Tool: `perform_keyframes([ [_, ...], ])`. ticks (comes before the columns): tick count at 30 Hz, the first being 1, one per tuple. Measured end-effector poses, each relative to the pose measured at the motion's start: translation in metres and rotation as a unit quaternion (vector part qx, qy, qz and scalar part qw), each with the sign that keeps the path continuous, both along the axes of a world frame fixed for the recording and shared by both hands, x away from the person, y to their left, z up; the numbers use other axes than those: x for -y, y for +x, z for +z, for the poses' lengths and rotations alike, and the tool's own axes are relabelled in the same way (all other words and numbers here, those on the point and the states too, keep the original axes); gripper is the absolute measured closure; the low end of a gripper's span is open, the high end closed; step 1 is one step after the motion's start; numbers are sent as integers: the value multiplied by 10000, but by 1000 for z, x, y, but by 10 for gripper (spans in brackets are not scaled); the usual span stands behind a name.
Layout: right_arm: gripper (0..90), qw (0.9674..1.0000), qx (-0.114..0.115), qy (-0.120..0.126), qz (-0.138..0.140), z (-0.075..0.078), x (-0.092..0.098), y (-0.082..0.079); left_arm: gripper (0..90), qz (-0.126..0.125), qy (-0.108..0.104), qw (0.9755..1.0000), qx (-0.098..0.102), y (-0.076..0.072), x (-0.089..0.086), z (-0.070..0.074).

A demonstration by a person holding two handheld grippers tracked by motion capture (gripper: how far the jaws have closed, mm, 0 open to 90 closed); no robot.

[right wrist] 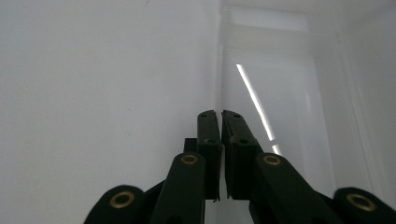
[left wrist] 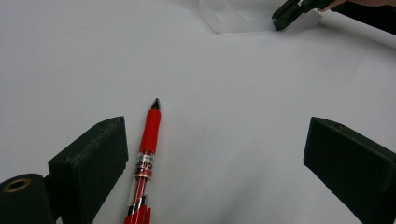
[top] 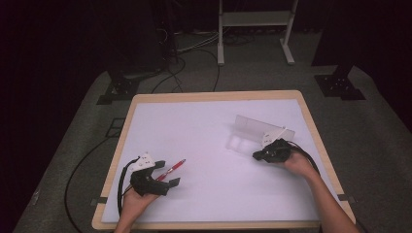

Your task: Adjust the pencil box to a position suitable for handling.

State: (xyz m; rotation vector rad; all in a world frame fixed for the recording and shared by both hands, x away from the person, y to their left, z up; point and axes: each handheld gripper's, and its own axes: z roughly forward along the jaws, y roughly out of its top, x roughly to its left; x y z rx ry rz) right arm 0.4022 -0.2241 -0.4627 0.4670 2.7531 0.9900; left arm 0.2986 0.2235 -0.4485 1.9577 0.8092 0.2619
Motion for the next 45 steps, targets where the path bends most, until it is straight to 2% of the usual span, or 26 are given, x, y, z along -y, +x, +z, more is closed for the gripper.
perform_keyframes([
  [10,865,9999,126,14,47,3,1,-1,59,9,-9,10000,4,0,-1,0],
  [17,865,9993,259,248,124,16,0,-9,59,29,-7,10000,15,0,-2,0],
  [24,864,9978,355,303,467,26,-12,-20,59,65,-27,10000,15,-1,-4,1],
  [40,863,9932,191,545,1015,30,-38,-36,59,83,-45,10000,0,0,-6,1],
  [45,863,9916,217,434,1202,29,-48,-41,59,74,-51,10000,4,-1,-6,1],
])
